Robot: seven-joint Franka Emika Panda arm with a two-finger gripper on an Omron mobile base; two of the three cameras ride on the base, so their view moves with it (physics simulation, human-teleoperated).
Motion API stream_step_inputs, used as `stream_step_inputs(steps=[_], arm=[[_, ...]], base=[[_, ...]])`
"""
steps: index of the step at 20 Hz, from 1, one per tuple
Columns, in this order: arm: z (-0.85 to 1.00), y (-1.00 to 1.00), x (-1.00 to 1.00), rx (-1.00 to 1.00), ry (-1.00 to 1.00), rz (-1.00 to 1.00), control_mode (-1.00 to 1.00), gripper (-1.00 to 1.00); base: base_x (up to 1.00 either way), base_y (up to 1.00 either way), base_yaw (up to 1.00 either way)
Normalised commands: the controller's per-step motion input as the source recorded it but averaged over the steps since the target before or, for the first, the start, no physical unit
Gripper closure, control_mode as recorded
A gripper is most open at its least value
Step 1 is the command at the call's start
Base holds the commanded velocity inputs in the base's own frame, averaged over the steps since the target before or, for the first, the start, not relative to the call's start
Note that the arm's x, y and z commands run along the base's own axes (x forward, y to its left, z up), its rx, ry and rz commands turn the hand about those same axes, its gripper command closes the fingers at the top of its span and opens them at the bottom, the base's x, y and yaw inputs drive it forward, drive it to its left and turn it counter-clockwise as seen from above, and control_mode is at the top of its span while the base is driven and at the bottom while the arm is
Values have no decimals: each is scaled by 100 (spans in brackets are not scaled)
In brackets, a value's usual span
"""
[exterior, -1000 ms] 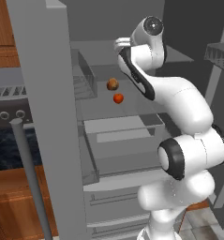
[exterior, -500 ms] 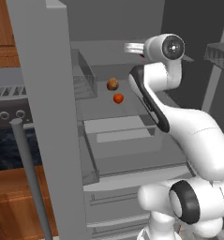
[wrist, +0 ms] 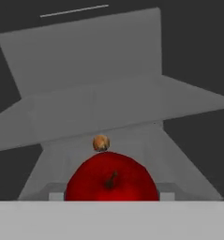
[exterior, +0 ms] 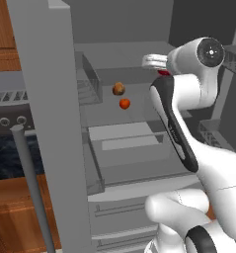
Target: Pick up each apple from the fridge and place one apple on each plate on the dining counter.
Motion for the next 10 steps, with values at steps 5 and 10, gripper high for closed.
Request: stream_step_inputs(steps=[5, 10], arm=[[-14, 0, -70, 3, 35, 0, -100, 100], [-54, 0, -7, 0, 41, 0, -100, 100]], base=[[0, 0, 0], [0, 0, 0]])
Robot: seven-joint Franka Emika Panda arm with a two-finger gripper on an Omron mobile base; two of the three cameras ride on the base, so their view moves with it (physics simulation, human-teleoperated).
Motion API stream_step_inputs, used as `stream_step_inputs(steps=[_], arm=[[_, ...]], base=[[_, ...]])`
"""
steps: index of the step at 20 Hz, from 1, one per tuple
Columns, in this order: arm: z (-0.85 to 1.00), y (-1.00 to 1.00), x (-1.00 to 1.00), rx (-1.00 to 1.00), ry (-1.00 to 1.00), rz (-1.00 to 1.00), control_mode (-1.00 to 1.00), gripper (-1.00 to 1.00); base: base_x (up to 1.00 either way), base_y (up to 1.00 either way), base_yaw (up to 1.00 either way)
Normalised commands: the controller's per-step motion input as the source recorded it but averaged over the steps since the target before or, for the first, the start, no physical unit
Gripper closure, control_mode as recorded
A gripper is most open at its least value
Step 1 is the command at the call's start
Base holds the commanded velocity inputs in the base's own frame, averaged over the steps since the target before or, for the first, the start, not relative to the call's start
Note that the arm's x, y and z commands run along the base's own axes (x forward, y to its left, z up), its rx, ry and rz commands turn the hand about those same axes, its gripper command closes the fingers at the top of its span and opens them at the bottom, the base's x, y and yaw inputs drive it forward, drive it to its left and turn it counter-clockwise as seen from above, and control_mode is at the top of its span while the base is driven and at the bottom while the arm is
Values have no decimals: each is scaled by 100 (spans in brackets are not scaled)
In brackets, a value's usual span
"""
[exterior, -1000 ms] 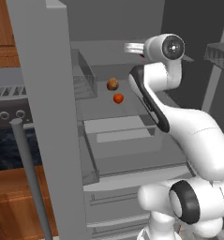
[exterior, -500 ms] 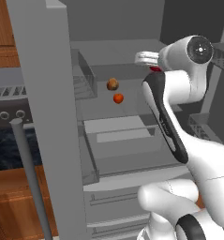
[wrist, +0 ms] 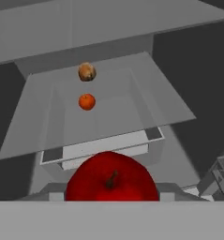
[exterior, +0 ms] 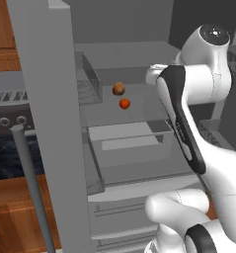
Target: Pick up each apple from the fridge and place one apple on each plate on the dining counter.
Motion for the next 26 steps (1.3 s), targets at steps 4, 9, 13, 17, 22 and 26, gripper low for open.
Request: stream_step_inputs(steps=[4, 9, 13, 17, 22, 26], arm=[[-65, 0, 0, 0, 44, 0, -100, 100], [-84, -5, -6, 0, 24, 3, -100, 100], [-46, -3, -70, 0, 0, 14, -100, 100], [-45, 0, -55, -2, 2, 13, -100, 100], [-55, -13, -17, -10, 8, 6, -100, 100], [-41, -11, 0, -1, 11, 3, -100, 100]], base=[[0, 0, 0], [0, 0, 0], [0, 0, 0], [0, 0, 0], [0, 0, 0], [0, 0, 0]])
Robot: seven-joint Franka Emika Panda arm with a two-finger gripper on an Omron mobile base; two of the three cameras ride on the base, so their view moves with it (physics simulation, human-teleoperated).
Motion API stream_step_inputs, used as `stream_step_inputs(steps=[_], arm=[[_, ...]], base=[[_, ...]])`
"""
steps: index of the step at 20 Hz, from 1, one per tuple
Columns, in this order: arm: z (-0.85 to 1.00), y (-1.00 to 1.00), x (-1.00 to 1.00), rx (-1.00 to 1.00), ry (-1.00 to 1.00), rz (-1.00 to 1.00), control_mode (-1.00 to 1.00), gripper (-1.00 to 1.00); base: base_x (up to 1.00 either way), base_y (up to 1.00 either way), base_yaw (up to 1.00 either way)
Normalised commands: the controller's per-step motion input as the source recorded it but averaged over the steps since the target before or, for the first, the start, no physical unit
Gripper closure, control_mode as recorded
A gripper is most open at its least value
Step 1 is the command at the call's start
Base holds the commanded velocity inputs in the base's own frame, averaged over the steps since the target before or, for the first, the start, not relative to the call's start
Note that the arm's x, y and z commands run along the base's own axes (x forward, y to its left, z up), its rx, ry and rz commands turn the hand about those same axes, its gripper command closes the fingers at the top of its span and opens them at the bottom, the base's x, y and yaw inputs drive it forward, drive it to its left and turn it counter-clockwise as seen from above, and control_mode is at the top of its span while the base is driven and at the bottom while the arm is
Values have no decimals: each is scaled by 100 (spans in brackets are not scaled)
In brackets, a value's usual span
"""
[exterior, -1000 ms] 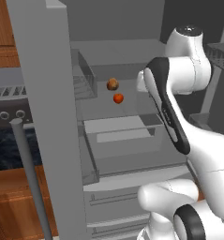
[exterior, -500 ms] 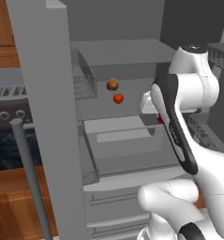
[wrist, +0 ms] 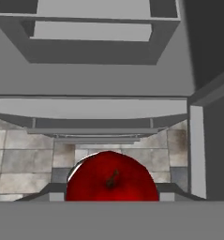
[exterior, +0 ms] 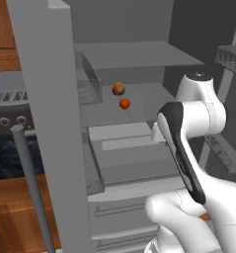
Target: Pick up each apple from the fridge and place one apple on each plate on the dining counter.
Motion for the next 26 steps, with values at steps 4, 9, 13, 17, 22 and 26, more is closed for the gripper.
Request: stream_step_inputs(steps=[4, 9, 13, 17, 22, 26], arm=[[-37, -5, 0, 1, 6, 0, -100, 100], [-19, -10, 0, 0, 3, 0, -100, 100], [0, 0, 0, 0, 0, 0, -100, 100], [0, 0, -1, 0, 0, 0, -100, 100], [0, 0, 0, 0, 0, 0, 100, 100], [0, 0, 0, 0, 0, 0, 100, 100]], base=[[0, 0, 0], [0, 0, 0], [0, 0, 0], [0, 0, 0], [-42, 0, 0], [-63, 0, 0]])
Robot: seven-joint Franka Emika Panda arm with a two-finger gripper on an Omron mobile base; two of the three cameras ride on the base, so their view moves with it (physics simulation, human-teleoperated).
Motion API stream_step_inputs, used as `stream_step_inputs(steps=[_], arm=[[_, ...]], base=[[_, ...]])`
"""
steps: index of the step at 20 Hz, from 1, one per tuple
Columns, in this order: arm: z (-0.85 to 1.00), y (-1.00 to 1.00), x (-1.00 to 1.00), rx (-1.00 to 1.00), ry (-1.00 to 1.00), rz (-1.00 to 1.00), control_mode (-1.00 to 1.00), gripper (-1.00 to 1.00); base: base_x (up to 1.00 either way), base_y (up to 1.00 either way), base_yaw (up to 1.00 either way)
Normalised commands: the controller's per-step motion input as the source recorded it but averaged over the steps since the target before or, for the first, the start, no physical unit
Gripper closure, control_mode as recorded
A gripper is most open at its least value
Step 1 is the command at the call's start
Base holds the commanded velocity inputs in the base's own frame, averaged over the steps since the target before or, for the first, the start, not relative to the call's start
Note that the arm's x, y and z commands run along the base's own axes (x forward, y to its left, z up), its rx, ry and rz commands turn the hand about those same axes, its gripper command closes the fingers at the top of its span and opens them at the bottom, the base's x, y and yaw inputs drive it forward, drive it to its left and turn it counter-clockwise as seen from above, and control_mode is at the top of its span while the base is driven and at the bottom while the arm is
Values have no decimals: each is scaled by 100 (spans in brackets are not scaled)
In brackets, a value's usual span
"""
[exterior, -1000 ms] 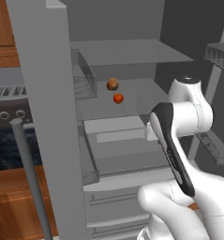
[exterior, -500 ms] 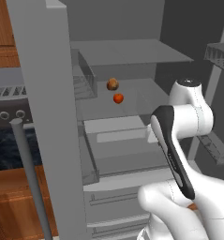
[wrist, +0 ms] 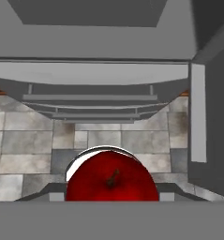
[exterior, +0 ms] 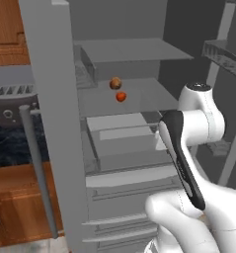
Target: Pick up each apple from the fridge and place one apple on each plate on the dining counter.
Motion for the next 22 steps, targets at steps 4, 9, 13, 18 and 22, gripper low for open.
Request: stream_step_inputs(steps=[4, 9, 13, 18, 22], arm=[[0, 0, 0, 0, 0, 0, 100, 100], [0, 0, 0, 0, 0, 0, 100, 100], [0, 0, 0, 0, 0, 0, 100, 100], [0, 0, 0, 0, 0, 0, 100, 100], [0, 0, 0, 0, 0, 0, 100, 100]], base=[[-68, 0, -2], [-53, 0, -13], [-29, -10, -40], [-17, -26, -76], [-12, -26, -82]])
